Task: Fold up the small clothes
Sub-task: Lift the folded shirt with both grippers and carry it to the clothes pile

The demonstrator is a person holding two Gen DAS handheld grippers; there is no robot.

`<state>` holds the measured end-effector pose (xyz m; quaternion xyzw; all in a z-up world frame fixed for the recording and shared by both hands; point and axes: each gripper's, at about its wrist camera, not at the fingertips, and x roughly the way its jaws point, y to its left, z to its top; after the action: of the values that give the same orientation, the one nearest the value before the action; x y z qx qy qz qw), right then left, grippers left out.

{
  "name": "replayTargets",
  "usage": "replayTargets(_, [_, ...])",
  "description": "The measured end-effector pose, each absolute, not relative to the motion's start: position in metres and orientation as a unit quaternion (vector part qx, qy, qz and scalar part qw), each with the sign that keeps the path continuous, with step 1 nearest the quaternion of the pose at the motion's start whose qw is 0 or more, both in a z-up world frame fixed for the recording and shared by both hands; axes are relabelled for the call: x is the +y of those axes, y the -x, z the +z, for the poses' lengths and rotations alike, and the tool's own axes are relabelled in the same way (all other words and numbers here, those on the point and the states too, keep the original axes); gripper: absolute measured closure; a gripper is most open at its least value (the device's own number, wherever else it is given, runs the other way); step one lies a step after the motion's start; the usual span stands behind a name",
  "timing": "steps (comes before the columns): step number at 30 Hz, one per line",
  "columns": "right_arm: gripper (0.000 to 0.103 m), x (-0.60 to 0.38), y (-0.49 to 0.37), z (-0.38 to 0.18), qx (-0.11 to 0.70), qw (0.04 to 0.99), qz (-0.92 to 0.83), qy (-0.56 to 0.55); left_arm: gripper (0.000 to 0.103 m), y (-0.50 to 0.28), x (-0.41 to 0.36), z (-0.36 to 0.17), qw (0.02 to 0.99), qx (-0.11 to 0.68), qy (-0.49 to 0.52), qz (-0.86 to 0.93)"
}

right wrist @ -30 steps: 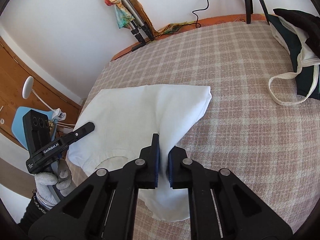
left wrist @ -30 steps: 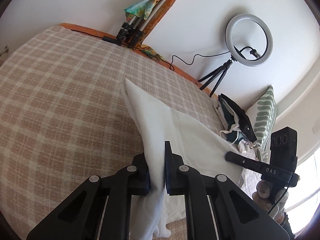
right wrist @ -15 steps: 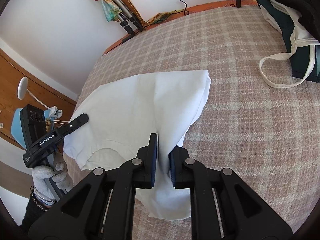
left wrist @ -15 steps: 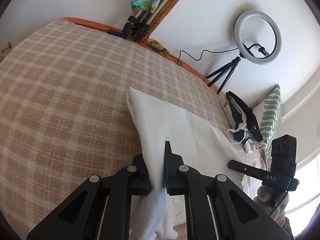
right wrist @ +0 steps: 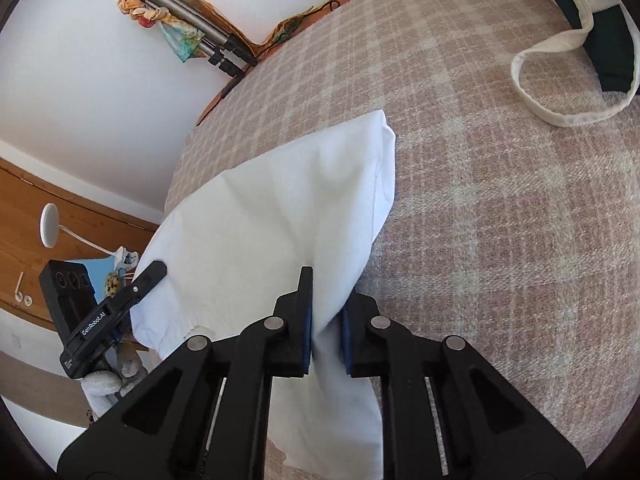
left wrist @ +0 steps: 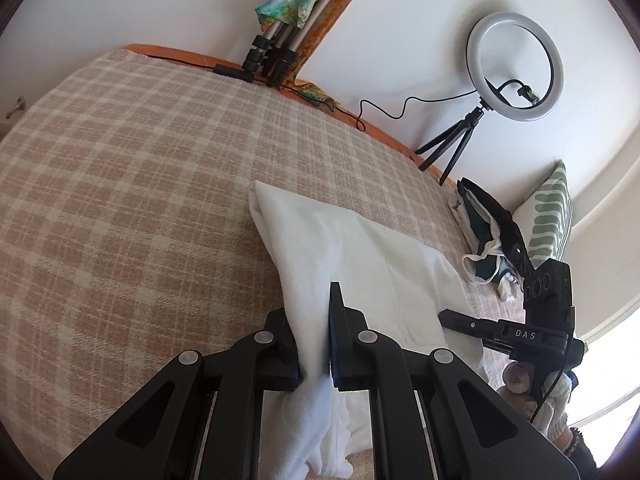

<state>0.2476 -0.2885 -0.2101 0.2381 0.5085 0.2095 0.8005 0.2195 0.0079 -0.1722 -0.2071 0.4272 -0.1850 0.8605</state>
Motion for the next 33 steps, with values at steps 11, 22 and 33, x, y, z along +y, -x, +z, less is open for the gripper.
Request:
replayTargets(11, [0.093,-0.283,-0.219,-0.119,0.427,0.877,0.196,-0.102,0.094,-0.211,-0.037,-0.127,0.874,0.383,0.175,-0.244])
replayTargets(22, [0.093,-0.376,-0.219,-0.077,0.383,0.908,0.142,-0.093,0.095,-0.244,-0.128,-0.093,0.864,0.362,0.157,-0.314])
replayTargets(33, [0.093,-0.486,-0.226,-0.032,0.338,0.935,0.075,-0.079,0.095,-0.277,-0.237,-0.051,0.863,0.325,0.124,-0.365])
